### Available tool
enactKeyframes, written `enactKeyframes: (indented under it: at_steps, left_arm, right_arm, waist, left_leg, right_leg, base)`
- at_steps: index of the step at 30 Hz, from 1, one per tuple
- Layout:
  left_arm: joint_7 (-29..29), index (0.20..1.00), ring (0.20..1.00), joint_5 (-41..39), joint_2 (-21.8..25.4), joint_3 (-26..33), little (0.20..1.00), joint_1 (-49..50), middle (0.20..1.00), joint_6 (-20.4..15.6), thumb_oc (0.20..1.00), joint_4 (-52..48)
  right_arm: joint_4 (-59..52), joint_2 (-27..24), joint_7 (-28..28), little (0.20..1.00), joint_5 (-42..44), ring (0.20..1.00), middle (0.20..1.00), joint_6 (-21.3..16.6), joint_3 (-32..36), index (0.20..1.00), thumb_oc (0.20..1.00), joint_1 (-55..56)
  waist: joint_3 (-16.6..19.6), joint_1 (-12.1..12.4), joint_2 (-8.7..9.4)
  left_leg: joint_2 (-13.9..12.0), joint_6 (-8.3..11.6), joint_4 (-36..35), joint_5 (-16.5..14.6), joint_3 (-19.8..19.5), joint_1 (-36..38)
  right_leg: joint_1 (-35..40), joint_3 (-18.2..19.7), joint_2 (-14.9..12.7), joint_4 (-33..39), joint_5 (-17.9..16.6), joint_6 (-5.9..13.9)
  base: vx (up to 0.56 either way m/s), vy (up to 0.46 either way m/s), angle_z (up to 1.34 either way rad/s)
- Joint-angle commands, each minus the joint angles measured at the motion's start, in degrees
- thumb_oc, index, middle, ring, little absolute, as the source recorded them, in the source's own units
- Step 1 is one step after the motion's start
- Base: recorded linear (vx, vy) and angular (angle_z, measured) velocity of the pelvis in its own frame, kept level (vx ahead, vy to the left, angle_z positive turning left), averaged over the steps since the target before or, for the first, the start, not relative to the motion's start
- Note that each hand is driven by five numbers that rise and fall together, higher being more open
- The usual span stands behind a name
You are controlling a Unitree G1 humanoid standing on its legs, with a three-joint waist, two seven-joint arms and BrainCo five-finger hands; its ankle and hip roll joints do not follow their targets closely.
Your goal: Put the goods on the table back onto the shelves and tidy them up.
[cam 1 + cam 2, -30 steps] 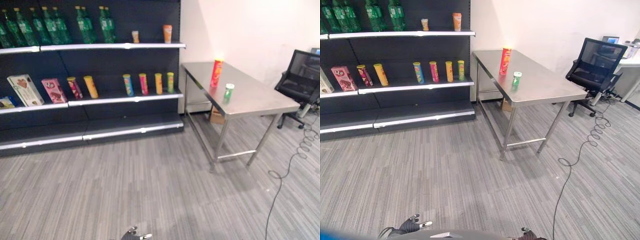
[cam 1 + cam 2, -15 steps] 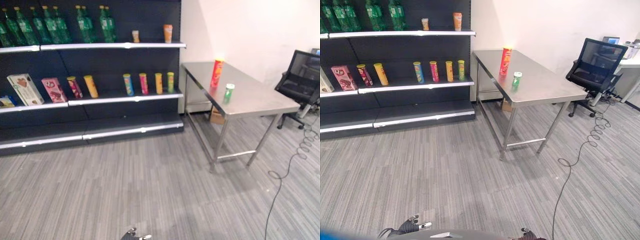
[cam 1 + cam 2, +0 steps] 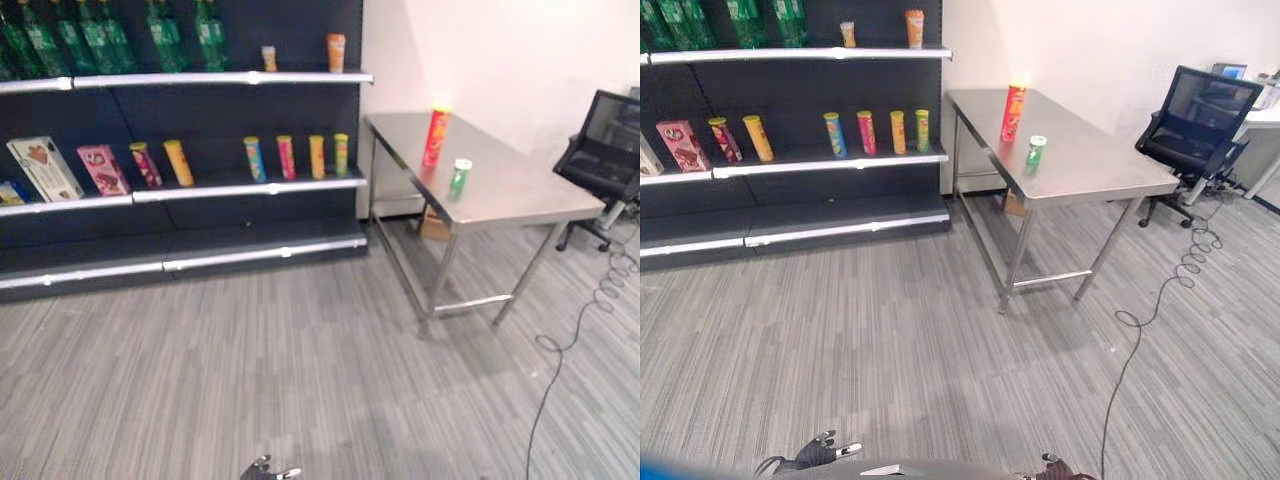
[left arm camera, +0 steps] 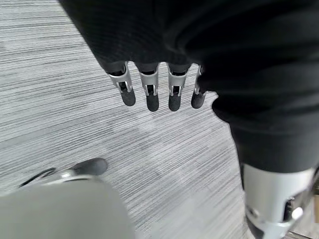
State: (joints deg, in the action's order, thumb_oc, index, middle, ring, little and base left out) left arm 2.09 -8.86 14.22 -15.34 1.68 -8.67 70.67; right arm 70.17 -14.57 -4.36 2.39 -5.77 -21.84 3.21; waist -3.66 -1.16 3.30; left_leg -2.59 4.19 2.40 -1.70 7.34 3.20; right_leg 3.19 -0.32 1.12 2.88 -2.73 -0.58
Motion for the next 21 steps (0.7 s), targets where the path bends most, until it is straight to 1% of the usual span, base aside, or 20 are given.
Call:
enactKeyframes:
  at_steps: [1, 2, 3, 4, 5, 6, 7, 8, 9, 10, 11, 12, 13, 14, 15, 17, 18, 19, 20, 21]
  left_arm:
    - [0.4, 1.0, 1.0, -1.3, -0.7, -1.0, 1.0, -3.1, 1.0, -0.9, 1.0, 0.4]
    - [0.4, 1.0, 1.0, -1.3, -0.7, -1.0, 1.0, -3.1, 1.0, -0.9, 1.0, 0.4]
    - [0.6, 1.0, 1.0, -1.5, -0.9, -1.3, 1.0, -3.7, 1.0, -0.9, 1.0, 0.5]
    - [0.4, 1.0, 1.0, -2.2, -1.0, -1.3, 1.0, -4.0, 1.0, -0.9, 1.0, 0.6]
    - [0.6, 1.0, 1.0, -2.4, -1.2, -1.3, 1.0, -4.0, 1.0, -0.9, 1.0, 0.8]
    - [0.6, 1.0, 1.0, -2.4, -1.3, -1.5, 1.0, -4.0, 1.0, -0.9, 1.0, 0.8]
    - [0.7, 1.0, 1.0, -2.6, -1.3, -1.5, 1.0, -4.0, 1.0, -1.0, 1.0, 0.8]
    - [0.9, 1.0, 1.0, -3.0, -1.5, -1.6, 1.0, -4.2, 1.0, -1.2, 1.0, 0.6]
    - [1.1, 1.0, 1.0, -3.1, -1.6, -1.6, 1.0, -4.3, 1.0, -1.3, 1.0, 0.7]
    - [1.3, 1.0, 1.0, -3.3, -1.6, -1.3, 1.0, -4.3, 1.0, -1.3, 1.0, 0.9]
    - [1.3, 1.0, 1.0, -3.7, -1.7, -0.8, 1.0, -4.1, 1.0, -1.2, 1.0, 1.2]
    - [1.1, 1.0, 1.0, -3.7, -1.8, 0.1, 1.0, -3.3, 1.0, -1.1, 1.0, 1.8]
    - [1.1, 1.0, 1.0, -3.5, -1.9, 0.4, 1.0, -2.5, 1.0, -1.2, 1.0, 2.0]
    - [1.1, 1.0, 1.0, -3.5, -1.9, 0.4, 1.0, -2.4, 1.0, -1.2, 1.0, 2.0]
    - [0.9, 1.0, 1.0, -3.5, -1.7, 0.8, 1.0, -2.0, 1.0, -1.4, 1.0, 1.7]
    - [0.8, 1.0, 1.0, -2.8, -1.5, 0.7, 1.0, -2.1, 1.0, -1.3, 1.0, 2.0]
    - [0.7, 1.0, 1.0, -2.7, -1.2, 0.6, 1.0, -2.1, 1.0, -1.3, 1.0, 1.7]
    - [0.5, 1.0, 1.0, -2.6, -1.1, 0.4, 1.0, -2.2, 1.0, -1.4, 1.0, 1.4]
    - [0.3, 1.0, 1.0, -2.3, -0.9, 0.3, 1.0, -2.3, 1.0, -1.3, 1.0, 1.2]
    - [0.3, 1.0, 1.0, -2.1, -0.6, 0.1, 1.0, -2.5, 1.0, -1.2, 1.0, 1.2]
  right_arm:
    - [-0.5, -2.6, 0.7, 1.0, 1.1, 1.0, 1.0, -0.9, -1.5, 1.0, 1.0, -2.6]
    - [-0.5, -2.6, 0.7, 1.0, 1.1, 1.0, 1.0, -0.9, -1.5, 1.0, 1.0, -2.6]
    - [-0.5, -3.0, 0.5, 1.0, 1.5, 1.0, 1.0, -1.0, -1.2, 1.0, 1.0, -2.9]
    - [-0.7, -3.4, 0.4, 1.0, 1.8, 1.0, 1.0, -0.7, -1.0, 1.0, 1.0, -2.9]
    - [-0.6, -3.6, 0.3, 1.0, 2.0, 1.0, 1.0, -0.7, -1.1, 1.0, 1.0, -3.3]
    - [-0.7, -3.7, 0.3, 1.0, 2.2, 1.0, 1.0, -0.7, -1.2, 1.0, 1.0, -3.6]
    - [-0.8, -3.7, 0.1, 1.0, 2.4, 1.0, 1.0, -0.7, -1.4, 1.0, 1.0, -3.7]
    - [-0.9, -3.8, -0.3, 1.0, 3.1, 1.0, 1.0, -0.8, -1.4, 1.0, 1.0, -4.5]
    - [-0.9, -3.8, -0.5, 1.0, 3.4, 1.0, 1.0, -0.9, -1.4, 1.0, 1.0, -4.9]
    - [-0.9, -3.7, -0.6, 1.0, 3.4, 1.0, 1.0, -1.0, -1.3, 1.0, 1.0, -5.2]
    - [-0.9, -3.5, -0.6, 1.0, 3.5, 1.0, 1.0, -1.1, -1.3, 1.0, 1.0, -5.2]
    - [-0.9, -3.2, -0.3, 1.0, 3.1, 1.0, 1.0, -1.0, -1.3, 1.0, 1.0, -5.0]
    - [-0.8, -2.8, -0.2, 1.0, 2.5, 1.0, 1.0, -0.9, -1.1, 1.0, 1.0, -4.5]
    - [-0.8, -2.8, -0.2, 1.0, 2.5, 1.0, 1.0, -0.9, -1.1, 1.0, 1.0, -4.5]
    - [-0.7, -2.6, 0.3, 1.0, 1.4, 1.0, 1.0, -0.7, -1.3, 1.0, 1.0, -4.4]
    - [-0.8, -2.3, 0.8, 1.0, 0.7, 1.0, 1.0, -0.7, -1.6, 1.0, 1.0, -4.4]
    - [-1.0, -2.3, 1.0, 1.0, 0.4, 1.0, 1.0, -0.7, -1.8, 1.0, 1.0, -4.6]
    - [-1.3, -2.4, 1.4, 1.0, 0.5, 1.0, 1.0, -0.8, -1.7, 1.0, 1.0, -4.7]
    - [-1.6, -2.5, 1.4, 1.0, 0.6, 1.0, 1.0, -0.7, -1.4, 1.0, 1.0, -4.8]
    - [-1.9, -2.7, 1.5, 1.0, 1.2, 1.0, 1.0, -0.8, -1.0, 1.0, 1.0, -4.9]
  waist:
    - [-5.3, 0.8, 0.62]
    - [-5.2, 0.7, 0.6]
    - [-6.2, 0.6, 0.77]
    - [-6.3, 0.8, 0.83]
    - [-6.3, 1.2, 0.82]
    - [-6.5, 1.5, 0.66]
    - [-6.5, 1.9, 0.02]
    - [-6.6, 2.3, -0.7]
    - [-6.6, 2.6, -1.0]
    - [-6.8, 3.0, -0.7]
    - [-6.3, 3.1, -0.85]
    - [-5.1, 3.5, -1.04]
    - [-4.0, 3.6, -1.38]
    - [-4.1, 3.7, -1.29]
    - [-2.0, 4.3, -1.17]
    - [-0.5, 4.3, -0.21]
    - [-0.1, 4.5, 0.23]
    - [0.2, 4.7, 0.88]
    - [0.3, 4.6, 0.85]
    - [0.0, 4.5, 1.09]
  left_leg:
    - [0.0, 1.17, 22.4, 0.8, -2.7, -10.5]
    - [0.0, 1.17, 22.4, 0.8, -2.7, -10.6]
    - [0.3, 1.56, 25.1, 3.4, -4.2, -13.9]
    - [0.1, 0.99, 22.9, 3.0, -4.1, -17.2]
    - [-0.2, 0.5, 19.2, 2.5, -4.1, -18.6]
    - [-0.8, 0.43, 15.9, 3.4, -4.4, -18.7]
    - [-1.6, 0.7, 10.6, 6.1, -5.2, -18.7]
    - [-2.8, 1.04, 5.0, 7.8, -6.0, -20.2]
    - [-3.5, 1.59, 0.4, 8.7, -6.2, -21.3]
    - [-3.9, 2.12, -3.0, 9.5, -5.6, -21.5]
    - [-4.4, 2.41, -4.4, 9.9, -5.0, -21.6]
    - [-4.7, 2.43, -6.6, 10.2, -4.2, -19.7]
    - [-4.8, 2.46, -6.2, 12.1, -3.8, -19.0]
    - [-4.8, 2.45, -6.2, 12.1, -3.7, -18.8]
    - [-3.8, 2.23, -5.0, 13.3, -3.2, -18.3]
    - [-2.1, 1.46, -4.4, 12.3, -2.5, -17.0]
    - [-1.2, 0.75, -4.0, 11.3, -2.1, -16.4]
    - [0.5, -0.34, -3.4, 10.0, -1.3, -15.5]
    - [1.4, -1.25, -2.9, 8.7, -1.0, -14.8]
    - [2.5, -2.27, -2.0, 7.4, -0.6, -14.2]
  right_leg:
    - [1.9, 0.1, -2.3, -5.3, 9.2, 2.45]
    - [1.8, 0.1, -2.3, -5.4, 9.2, 2.45]
    - [2.1, -0.1, -2.4, -5.5, 9.5, 2.03]
    - [2.7, -0.3, -2.6, -5.2, 10.3, 1.97]
    - [3.2, -0.2, -2.7, -4.7, 10.7, 2.08]
    - [3.7, -0.2, -2.7, -4.5, 11.5, 2.17]
    - [4.2, -0.1, -2.2, -4.4, 12.1, 2.15]
    - [4.8, 0.1, -1.8, -4.3, 12.9, 2.18]
    - [5.7, 0.5, -1.7, -4.3, 13.8, 2.12]
    - [7.2, 1.2, -1.9, -4.3, 14.7, 2.21]
    - [8.3, 1.9, -1.9, -4.2, 15.3, 2.47]
    - [9.7, 2.8, -2.1, -3.8, 15.9, 3.25]
    - [11.1, 3.6, -2.6, -3.5, 16.2, 3.8]
    - [11.2, 3.6, -2.7, -3.5, 16.3, 3.82]
    - [12.0, 4.2, -5.1, -3.9, 16.3, 5.18]
    - [10.9, 4.7, -7.5, -6.3, 14.5, 6.9]
    - [10.1, 5.1, -8.7, -8.3, 12.2, 7.95]
    - [9.4, 5.6, -10.3, -11.3, 8.8, 9.11]
    - [7.7, 5.7, -10.8, -14.6, 6.1, 9.41]
    - [5.9, 6.1, -11.6, -19.0, 1.8, 9.51]
  base:
    - [-0.03, -0.111, -0.03]
    - [0.01, -0.07, 0.02]
    - [0.14, -0.041, 0.17]
    - [0.24, -0.038, 0.26]
    - [0.31, -0.001, 0.26]
    - [0.3, 0.035, 0.12]
    - [0.34, 0.062, -0.12]
    - [0.39, 0.075, -0.37]
    - [0.42, 0.076, -0.4]
    - [0.44, 0.082, -0.14]
    - [0.51, 0.12, -0.12]
    - [0.59, 0.171, -0.33]
    - [0.43, 0.134, -0.71]
    - [0.62, 0.239, -0.86]
    - [0.58, 0.234, -0.92]
    - [0.62, 0.25, -0.6]
    - [0.49, 0.205, 0.11]
    - [0.43, 0.191, 0.18]
    - [0.39, 0.195, -0.22]
    - [0.32, 0.201, -0.5]
